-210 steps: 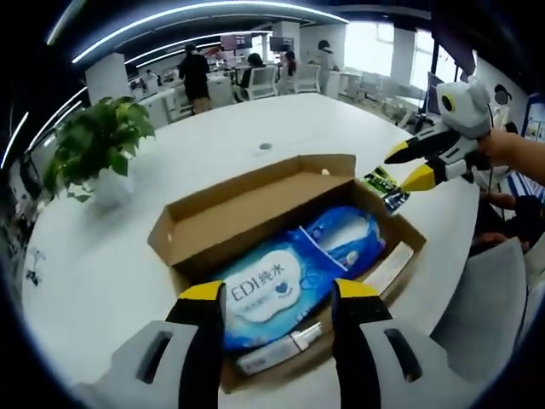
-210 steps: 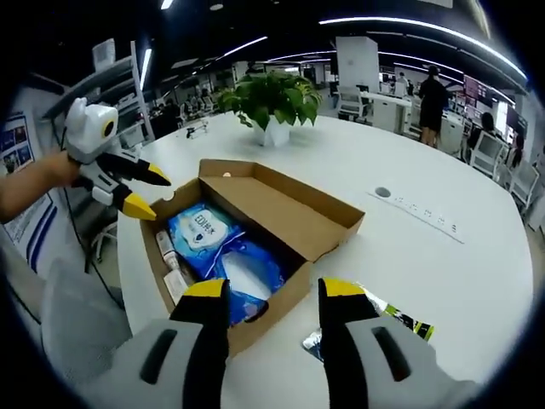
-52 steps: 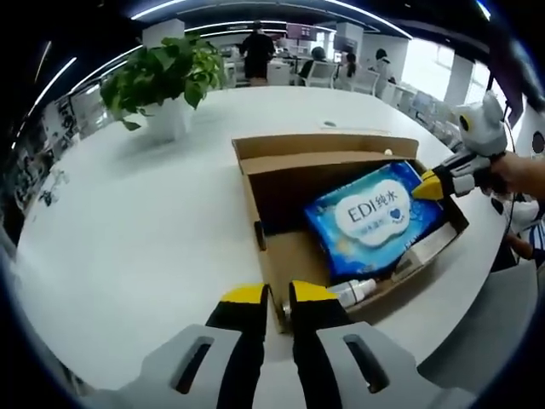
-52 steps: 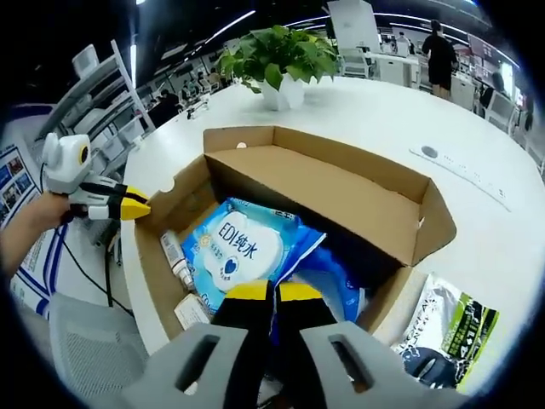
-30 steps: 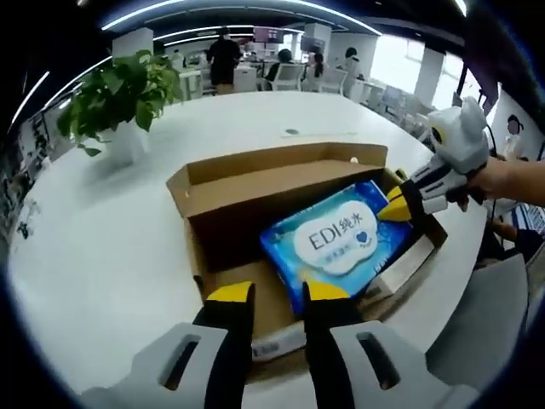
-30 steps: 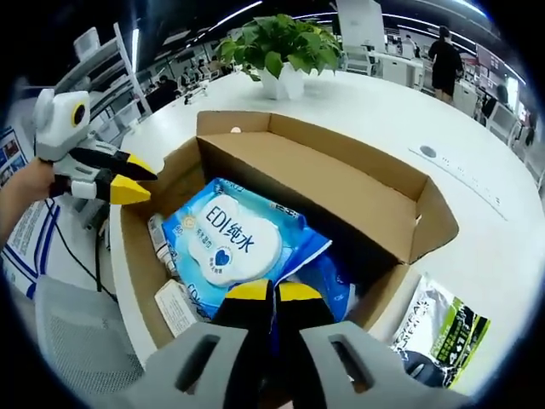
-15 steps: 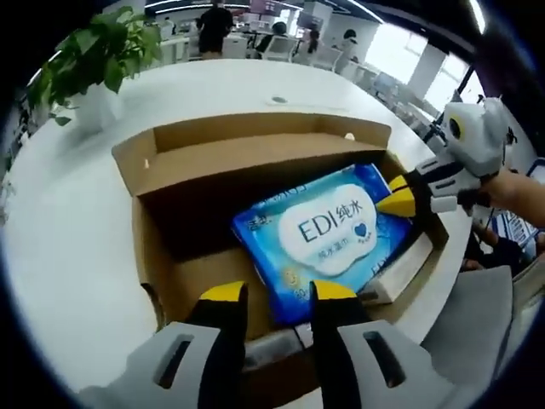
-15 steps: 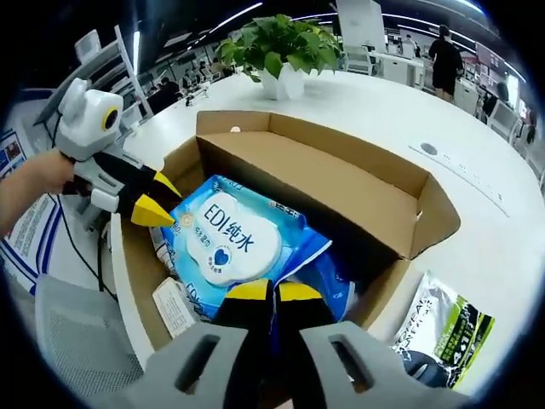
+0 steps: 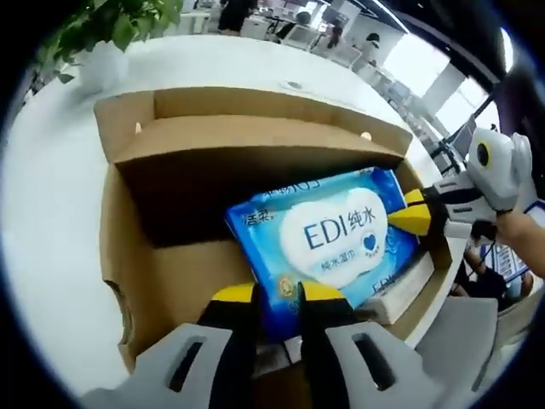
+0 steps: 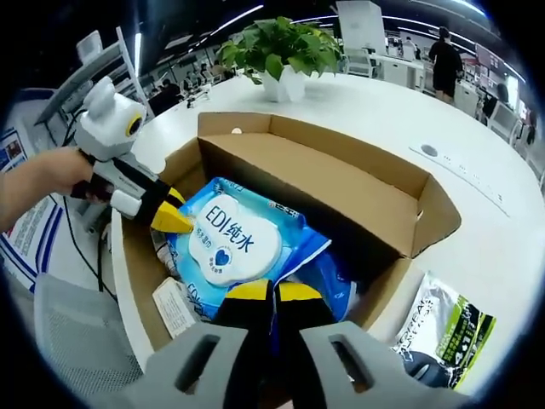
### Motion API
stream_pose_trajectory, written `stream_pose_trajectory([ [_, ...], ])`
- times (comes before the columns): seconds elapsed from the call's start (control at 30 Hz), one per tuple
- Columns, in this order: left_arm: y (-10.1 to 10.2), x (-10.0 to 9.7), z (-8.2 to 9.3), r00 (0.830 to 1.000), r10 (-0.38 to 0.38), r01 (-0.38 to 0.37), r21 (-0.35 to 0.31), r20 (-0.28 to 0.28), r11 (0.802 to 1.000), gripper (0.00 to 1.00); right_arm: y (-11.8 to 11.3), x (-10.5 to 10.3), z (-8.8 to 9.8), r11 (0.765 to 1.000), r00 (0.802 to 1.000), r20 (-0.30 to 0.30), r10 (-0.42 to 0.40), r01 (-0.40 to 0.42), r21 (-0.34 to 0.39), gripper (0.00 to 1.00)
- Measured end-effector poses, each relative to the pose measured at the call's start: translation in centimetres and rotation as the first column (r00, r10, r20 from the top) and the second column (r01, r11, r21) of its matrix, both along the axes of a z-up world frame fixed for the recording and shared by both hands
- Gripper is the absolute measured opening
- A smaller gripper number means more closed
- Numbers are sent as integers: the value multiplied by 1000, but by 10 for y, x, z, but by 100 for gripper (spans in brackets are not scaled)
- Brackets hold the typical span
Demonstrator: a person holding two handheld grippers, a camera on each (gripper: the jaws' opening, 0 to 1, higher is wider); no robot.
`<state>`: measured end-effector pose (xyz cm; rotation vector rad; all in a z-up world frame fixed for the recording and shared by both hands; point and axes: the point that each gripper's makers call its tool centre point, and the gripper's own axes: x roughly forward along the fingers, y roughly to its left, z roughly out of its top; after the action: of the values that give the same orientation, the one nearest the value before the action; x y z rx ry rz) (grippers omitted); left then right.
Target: Operate the shoe box by opening the lid, removing the specified soft item, and placing it in the target area until the item is outside and the box remains undamaged.
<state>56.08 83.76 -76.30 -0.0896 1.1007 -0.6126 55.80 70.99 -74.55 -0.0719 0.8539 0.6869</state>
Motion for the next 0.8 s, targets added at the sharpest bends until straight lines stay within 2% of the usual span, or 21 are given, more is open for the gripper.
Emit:
stream_pose_trajectory([
  [0.2,2,-1,4,1000,28,-28,-44,10,999,3,0,0,1,1000,1000,1,-4,4,-3,0],
  [0.3,1,-3,10,999,32,-31,-58,30,998,1,-1,1,2,1000,1000,0,-7,7,-2,0],
  [0.47,0,-6,20,997,33,-30,-42,73,999,0,0,-1,6,1000,1000,-6,-16,16,11,0],
  [0.8,-4,-10,37,994,23,-18,-47,110,999,0,-4,-3,18,1000,1000,22,-10,10,9,0],
])
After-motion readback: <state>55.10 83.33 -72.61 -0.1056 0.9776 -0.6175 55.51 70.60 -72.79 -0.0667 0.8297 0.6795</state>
